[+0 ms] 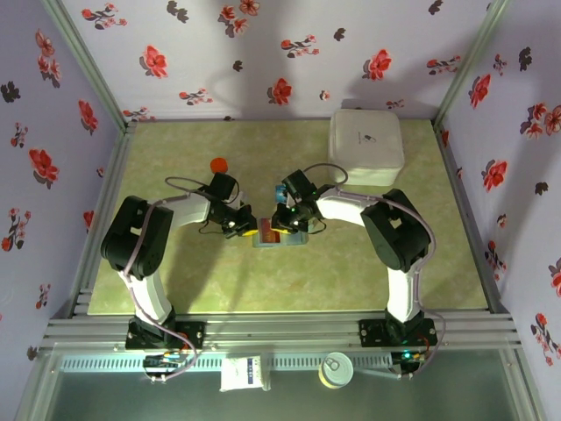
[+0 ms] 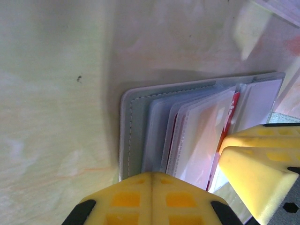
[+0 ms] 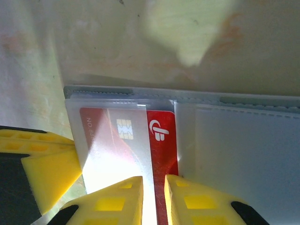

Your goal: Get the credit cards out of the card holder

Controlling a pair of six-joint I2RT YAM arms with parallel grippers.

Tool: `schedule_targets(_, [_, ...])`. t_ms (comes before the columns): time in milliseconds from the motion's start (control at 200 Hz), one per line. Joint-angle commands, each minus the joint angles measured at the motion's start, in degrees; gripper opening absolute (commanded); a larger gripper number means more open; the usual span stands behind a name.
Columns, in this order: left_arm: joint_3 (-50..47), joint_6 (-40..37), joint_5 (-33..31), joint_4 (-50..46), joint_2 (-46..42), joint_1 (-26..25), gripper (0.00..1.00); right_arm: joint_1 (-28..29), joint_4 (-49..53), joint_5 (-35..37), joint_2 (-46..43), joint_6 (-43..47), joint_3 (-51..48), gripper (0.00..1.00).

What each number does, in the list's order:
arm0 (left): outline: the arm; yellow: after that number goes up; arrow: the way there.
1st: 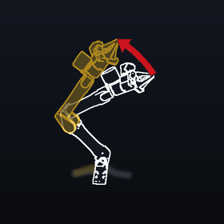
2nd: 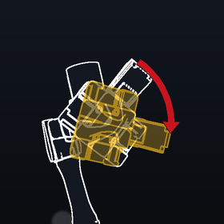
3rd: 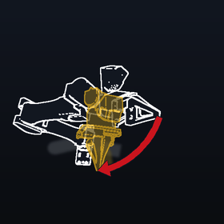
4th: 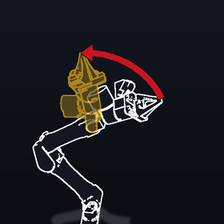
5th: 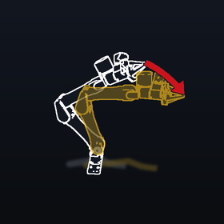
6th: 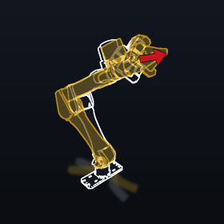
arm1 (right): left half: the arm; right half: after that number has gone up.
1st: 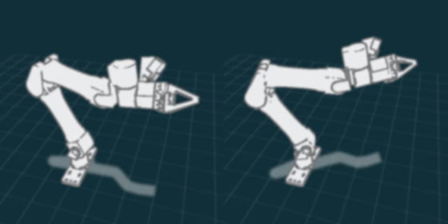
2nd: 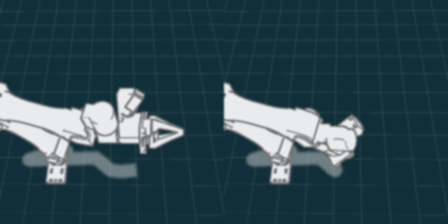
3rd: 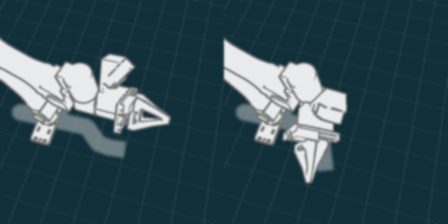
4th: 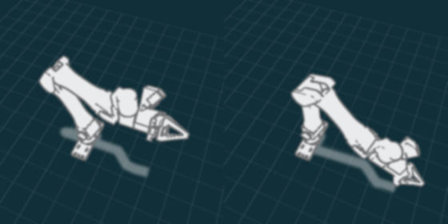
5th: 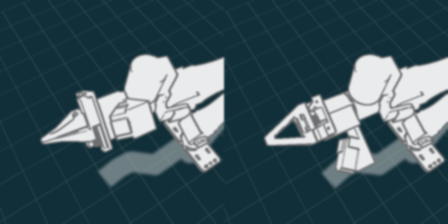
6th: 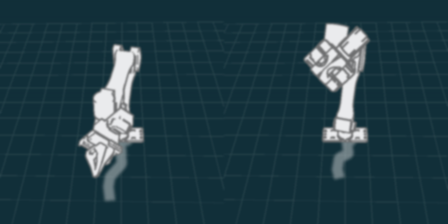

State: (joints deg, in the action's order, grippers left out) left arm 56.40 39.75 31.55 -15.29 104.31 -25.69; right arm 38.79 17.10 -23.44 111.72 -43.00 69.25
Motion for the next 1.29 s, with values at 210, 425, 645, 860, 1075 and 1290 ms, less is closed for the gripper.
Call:
schedule_targets(210, [2.1, -2.9, -1.3, -2.9, 2.1, 0.3, 0.00, 0.3, 2.7, 2.8, -3.2, 1.4, 0.1, 0.20])
schedule_targets(425, [3.8, -3.0, -2.0, -4.6, 0.5, 0.4, 0.00, 0.3, 0.6, 2.3, -4.8, 0.6, -1.3, 0.20])
schedule_targets(645, [4.5, -2.3, -1.6, -5.6, -2.2, 0.2, 0.00, 0.0, -1.7, 1.2, -5.3, -0.5, -2.6, 0.21])
schedule_targets(860, [5.9, -1.1, -0.2, -5.2, -2.0, -2.1, 0.00, -1.2, -6.4, -1.7, -4.6, -3.0, -5.0, 0.21])
schedule_targets(1075, [6.3, -0.8, -0.4, -4.7, 0.4, -3.1, 0.00, -1.7, -7.7, -2.6, -4.3, -3.4, -6.1, 0.21])
schedule_targets(1290, [5.7, -1.7, -0.8, -5.1, 2.0, -3.1, 0.00, -2.0, -8.3, -3.0, -3.5, -3.7, -6.8, 0.21])
